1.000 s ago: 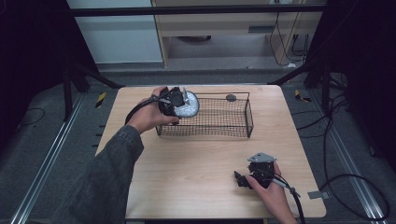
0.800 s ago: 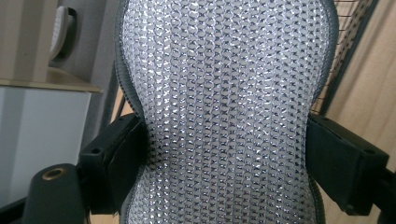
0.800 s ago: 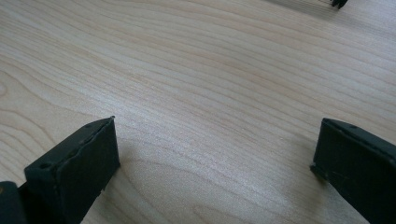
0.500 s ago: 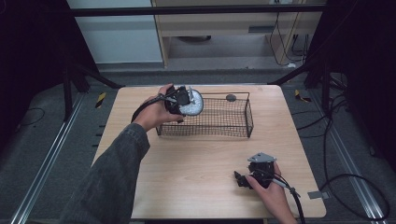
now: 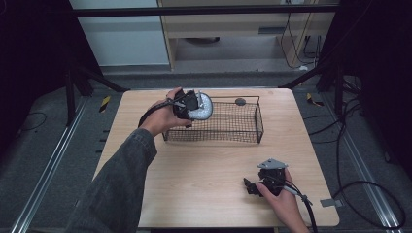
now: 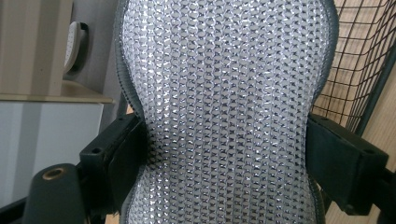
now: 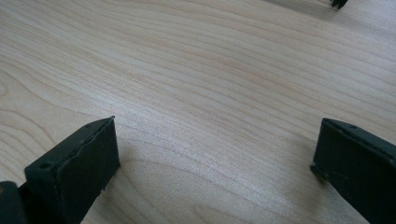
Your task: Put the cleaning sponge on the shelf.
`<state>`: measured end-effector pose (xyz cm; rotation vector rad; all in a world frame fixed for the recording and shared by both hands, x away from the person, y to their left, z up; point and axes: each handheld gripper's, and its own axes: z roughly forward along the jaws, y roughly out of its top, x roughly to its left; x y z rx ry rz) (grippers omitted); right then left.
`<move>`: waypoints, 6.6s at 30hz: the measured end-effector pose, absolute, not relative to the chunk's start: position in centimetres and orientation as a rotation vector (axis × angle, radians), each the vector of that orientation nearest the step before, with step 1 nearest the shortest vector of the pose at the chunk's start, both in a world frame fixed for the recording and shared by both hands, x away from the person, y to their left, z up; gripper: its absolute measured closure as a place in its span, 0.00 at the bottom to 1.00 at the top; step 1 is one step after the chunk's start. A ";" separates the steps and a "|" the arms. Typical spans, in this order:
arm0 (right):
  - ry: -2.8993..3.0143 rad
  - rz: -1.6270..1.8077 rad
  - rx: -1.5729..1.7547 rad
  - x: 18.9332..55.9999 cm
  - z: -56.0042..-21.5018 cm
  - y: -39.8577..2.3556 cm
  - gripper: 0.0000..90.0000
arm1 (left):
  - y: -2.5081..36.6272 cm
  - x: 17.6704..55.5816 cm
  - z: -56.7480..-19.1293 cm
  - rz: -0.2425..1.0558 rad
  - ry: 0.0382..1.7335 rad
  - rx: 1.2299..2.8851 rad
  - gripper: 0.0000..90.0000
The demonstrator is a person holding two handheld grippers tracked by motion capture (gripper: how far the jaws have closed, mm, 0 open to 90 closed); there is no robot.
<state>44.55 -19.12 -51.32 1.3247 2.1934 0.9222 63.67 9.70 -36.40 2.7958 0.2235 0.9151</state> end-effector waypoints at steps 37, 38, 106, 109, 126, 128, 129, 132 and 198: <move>2.196 0.926 1.331 44.5 -51.3 -19.1 0.00 | 9.1 65.1 -38.4 0.864 0.302 2.774 0.03; 2.196 0.926 1.331 44.5 -51.3 -19.1 0.00 | 9.1 65.1 -38.4 0.858 0.302 2.777 0.02; 2.192 0.922 1.332 44.5 -51.3 -19.1 0.00 | 10.3 57.1 -36.7 0.735 0.392 2.582 0.04; 2.194 0.923 1.332 44.5 -51.3 -19.1 0.00 | 10.4 56.5 -36.7 0.719 0.411 2.563 0.04; 2.190 0.927 1.336 44.4 -51.3 -19.1 0.00 | 11.9 53.5 -38.1 0.657 0.498 2.508 0.04; 2.189 0.927 1.335 44.4 -51.3 -19.1 0.00 | 12.2 53.0 -38.5 0.654 0.505 2.513 0.04; 2.189 0.928 1.338 44.4 -51.3 -19.1 0.00 | 12.4 52.7 -38.6 0.651 0.503 2.515 0.04; 2.188 0.929 1.338 44.4 -51.3 -19.1 0.00 | 13.0 52.0 -39.2 0.633 0.519 2.513 0.05; 2.190 0.936 1.351 44.3 -51.3 -19.0 0.00 | 26.6 50.1 -50.9 0.481 1.093 2.143 0.00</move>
